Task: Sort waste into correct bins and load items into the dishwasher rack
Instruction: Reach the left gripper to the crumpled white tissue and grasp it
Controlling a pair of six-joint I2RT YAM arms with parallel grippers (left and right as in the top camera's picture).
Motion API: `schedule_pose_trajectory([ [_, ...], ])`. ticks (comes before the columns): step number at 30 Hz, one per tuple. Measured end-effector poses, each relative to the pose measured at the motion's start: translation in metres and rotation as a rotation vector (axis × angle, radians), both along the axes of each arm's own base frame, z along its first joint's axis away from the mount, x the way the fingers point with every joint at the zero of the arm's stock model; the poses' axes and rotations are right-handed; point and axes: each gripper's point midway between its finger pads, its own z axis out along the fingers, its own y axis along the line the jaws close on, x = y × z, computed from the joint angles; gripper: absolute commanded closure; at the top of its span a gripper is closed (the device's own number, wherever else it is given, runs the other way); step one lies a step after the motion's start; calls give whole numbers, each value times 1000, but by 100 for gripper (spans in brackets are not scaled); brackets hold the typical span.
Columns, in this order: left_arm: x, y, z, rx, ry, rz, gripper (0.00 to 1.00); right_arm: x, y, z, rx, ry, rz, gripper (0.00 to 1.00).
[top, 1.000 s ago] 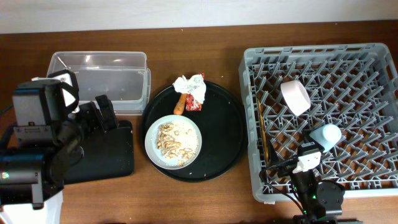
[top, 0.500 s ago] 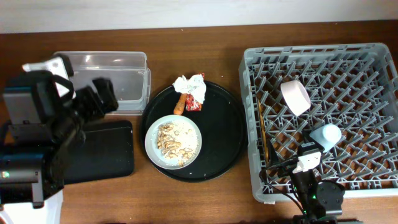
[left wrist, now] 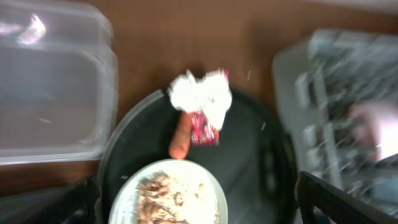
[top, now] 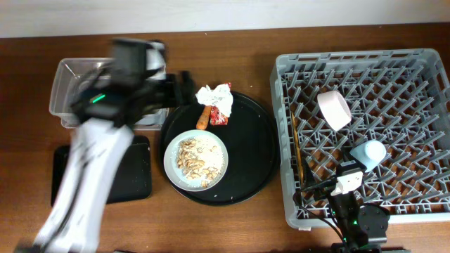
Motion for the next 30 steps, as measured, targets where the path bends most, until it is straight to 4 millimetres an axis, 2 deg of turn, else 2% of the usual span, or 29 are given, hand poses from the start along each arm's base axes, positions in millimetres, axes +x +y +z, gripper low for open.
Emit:
schedule_pose_trajectory([
  [2,16,-28,-45,47,67,-52,7,0,0,0,0,0,0,2],
  [3,21,-38,-61,63,85,-69,7,0,0,0,0,0,0,2],
  [8,54,-80,-112,125,33,-156,9,0,0,0,0,-1,0,2],
  [9,57,-83,-118,135,31,-160,11,0,0,0,0,-1,0,2],
  [12,70,-92,-146,170,21,-170,25,0,0,0,0,-1,0,2],
  [16,76,-93,-179,199,53,-171,34,0,0,0,0,-1,0,2],
  [17,77,-93,-188,207,63,-172,39,0,0,0,0,-1,0,2],
  [19,77,-93,-196,212,73,-171,44,0,0,0,0,-1,0,2],
  [25,72,-89,-201,229,107,-173,43,0,0,0,0,-1,0,2],
  [28,69,-79,-196,269,129,-155,27,0,0,0,0,-1,0,2],
  [30,74,-70,-183,298,105,-123,22,0,0,0,0,-1,0,2],
])
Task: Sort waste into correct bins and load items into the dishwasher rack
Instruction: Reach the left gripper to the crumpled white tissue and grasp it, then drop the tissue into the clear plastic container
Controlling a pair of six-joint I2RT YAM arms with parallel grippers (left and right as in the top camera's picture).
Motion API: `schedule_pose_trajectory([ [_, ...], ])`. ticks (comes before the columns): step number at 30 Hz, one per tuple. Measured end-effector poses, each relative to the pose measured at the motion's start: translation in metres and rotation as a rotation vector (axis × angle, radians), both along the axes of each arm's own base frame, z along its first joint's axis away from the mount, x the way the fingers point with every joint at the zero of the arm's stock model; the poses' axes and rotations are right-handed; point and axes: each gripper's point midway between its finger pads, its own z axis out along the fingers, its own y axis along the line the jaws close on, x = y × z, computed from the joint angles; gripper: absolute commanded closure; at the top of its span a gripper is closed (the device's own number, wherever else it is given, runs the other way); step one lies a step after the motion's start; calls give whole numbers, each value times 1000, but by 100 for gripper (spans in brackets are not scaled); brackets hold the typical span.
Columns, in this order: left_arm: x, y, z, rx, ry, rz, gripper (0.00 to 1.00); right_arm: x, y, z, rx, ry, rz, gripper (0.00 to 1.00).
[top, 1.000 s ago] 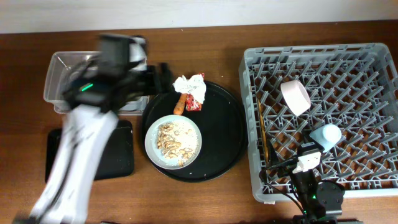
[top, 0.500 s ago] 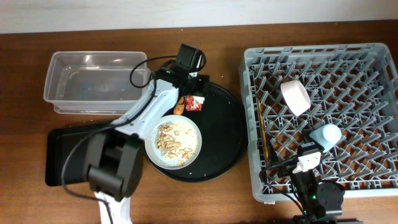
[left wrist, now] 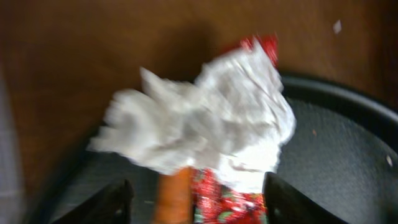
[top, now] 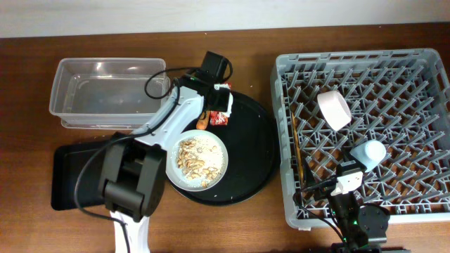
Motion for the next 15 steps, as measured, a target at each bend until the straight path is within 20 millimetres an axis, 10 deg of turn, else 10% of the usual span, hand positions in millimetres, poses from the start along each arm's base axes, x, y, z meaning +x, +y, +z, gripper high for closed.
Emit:
schedule_pose_trajectory([
  [8,34,27,30,51,-149,93,19,0,0,0,0,0,0,2],
  [15,35,30,-21,98,-72,89,44,0,0,0,0,0,0,2],
])
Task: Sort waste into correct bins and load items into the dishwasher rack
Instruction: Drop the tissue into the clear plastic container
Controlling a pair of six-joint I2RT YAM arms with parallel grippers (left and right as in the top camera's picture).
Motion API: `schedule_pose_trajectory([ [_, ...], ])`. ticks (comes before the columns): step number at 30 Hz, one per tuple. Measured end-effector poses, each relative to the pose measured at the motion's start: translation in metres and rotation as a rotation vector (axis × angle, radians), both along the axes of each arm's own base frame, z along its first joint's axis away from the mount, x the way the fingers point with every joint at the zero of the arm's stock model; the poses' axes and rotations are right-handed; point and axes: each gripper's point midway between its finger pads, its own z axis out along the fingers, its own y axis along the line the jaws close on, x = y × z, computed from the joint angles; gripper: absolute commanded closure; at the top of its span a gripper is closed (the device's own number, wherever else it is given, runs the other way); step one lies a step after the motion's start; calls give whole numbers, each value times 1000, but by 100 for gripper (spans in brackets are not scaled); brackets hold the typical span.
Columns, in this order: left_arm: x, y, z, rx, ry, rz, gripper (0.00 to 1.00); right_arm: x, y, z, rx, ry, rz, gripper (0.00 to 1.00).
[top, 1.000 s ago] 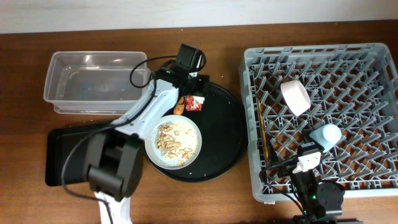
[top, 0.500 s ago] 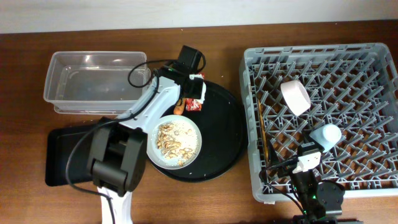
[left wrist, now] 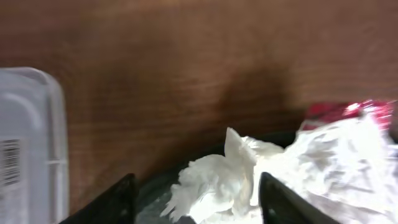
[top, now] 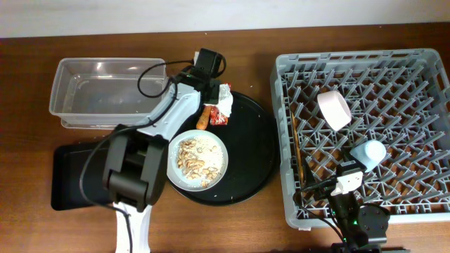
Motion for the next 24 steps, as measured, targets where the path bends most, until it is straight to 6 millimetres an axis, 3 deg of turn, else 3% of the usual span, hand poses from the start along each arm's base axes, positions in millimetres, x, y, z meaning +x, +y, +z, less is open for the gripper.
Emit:
schedule_pose_trajectory([
  [4,-3,-2,-5,-6,19,-8,58,0,0,0,0,0,0,2],
  [6,-7,-5,-8,-24,43,-25,75,0,0,0,0,0,0,2],
  [8,-9,-9,-9,-42,52,-33,100,0,0,0,0,0,0,2],
  [12,-10,-11,-9,-53,61,-45,100,0,0,0,0,0,0,2],
  [17,-27,-5,-3,-28,139,-43,100,0,0,0,0,0,0,2],
  [20,-29,-2,36,-36,122,-42,100,0,0,0,1,0,0,2],
  [24,-33,7,120,-68,-4,-30,100,0,0,0,0,0,0,2],
])
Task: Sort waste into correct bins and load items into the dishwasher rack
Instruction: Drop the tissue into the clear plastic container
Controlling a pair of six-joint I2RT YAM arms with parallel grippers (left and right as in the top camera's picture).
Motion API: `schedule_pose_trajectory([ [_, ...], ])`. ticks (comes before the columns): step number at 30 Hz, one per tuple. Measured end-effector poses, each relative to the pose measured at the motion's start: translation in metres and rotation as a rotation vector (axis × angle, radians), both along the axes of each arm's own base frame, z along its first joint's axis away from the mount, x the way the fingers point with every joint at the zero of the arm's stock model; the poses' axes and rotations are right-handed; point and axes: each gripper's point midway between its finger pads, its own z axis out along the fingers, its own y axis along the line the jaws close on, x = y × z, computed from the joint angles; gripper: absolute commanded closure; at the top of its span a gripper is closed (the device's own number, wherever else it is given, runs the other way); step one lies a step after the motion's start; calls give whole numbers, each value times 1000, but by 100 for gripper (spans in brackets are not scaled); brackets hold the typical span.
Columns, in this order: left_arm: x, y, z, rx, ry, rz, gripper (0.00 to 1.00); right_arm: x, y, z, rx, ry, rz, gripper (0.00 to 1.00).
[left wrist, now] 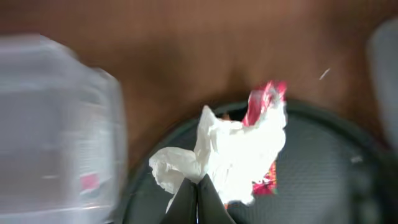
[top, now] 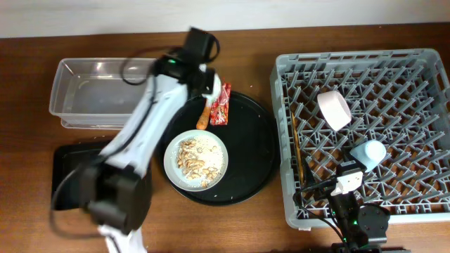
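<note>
My left gripper is shut on a crumpled white napkin, which hangs from the fingertips above the round black tray. In the overhead view the left gripper sits at the tray's back left rim and hides the napkin. Beneath it a red wrapper and an orange stick of food lie on the tray. A white bowl of food scraps stands at the tray's front left. My right gripper rests at the front edge of the grey dishwasher rack; its jaws are too small to read.
A clear plastic bin stands left of the tray, also in the wrist view. A black bin lies in front of it. The rack holds a pink cup, a light blue cup and a thin utensil.
The left gripper stood open with its fingers either side of the napkin on the tray. Now it is shut on the napkin and higher, and the red wrapper beneath lies uncovered.
The left arm was blurred over the clear bin with the napkin lying on the wrapper. Then its open gripper was above the napkin, then low around it. Now the napkin hangs from the shut gripper. The right arm has not moved.
</note>
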Motion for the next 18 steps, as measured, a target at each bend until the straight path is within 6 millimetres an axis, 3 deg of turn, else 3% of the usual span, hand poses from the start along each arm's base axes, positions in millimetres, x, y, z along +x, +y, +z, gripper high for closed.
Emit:
schedule_pose_trajectory([
  [1,-4,12,36,-3,-64,25,100,0,0,0,0,0,0,2],
  [4,-13,59,83,34,-144,139,100,0,0,0,1,0,0,2],
  [7,-14,116,89,89,-148,306,100,0,0,0,0,0,0,2],
  [10,-9,161,77,99,-126,437,100,0,0,0,0,0,0,2],
  [12,-7,178,68,96,-105,483,96,0,0,0,0,0,0,2],
  [14,-5,186,58,88,-80,503,78,0,0,0,0,0,0,2],
  [15,-3,187,52,79,-70,511,46,0,0,0,0,0,0,2],
  [16,-1,186,47,76,-62,507,25,0,0,0,0,0,0,2],
  [17,3,183,41,63,-56,506,14,0,0,0,0,0,0,2],
  [18,5,181,38,56,-52,501,13,0,0,0,1,0,0,2],
])
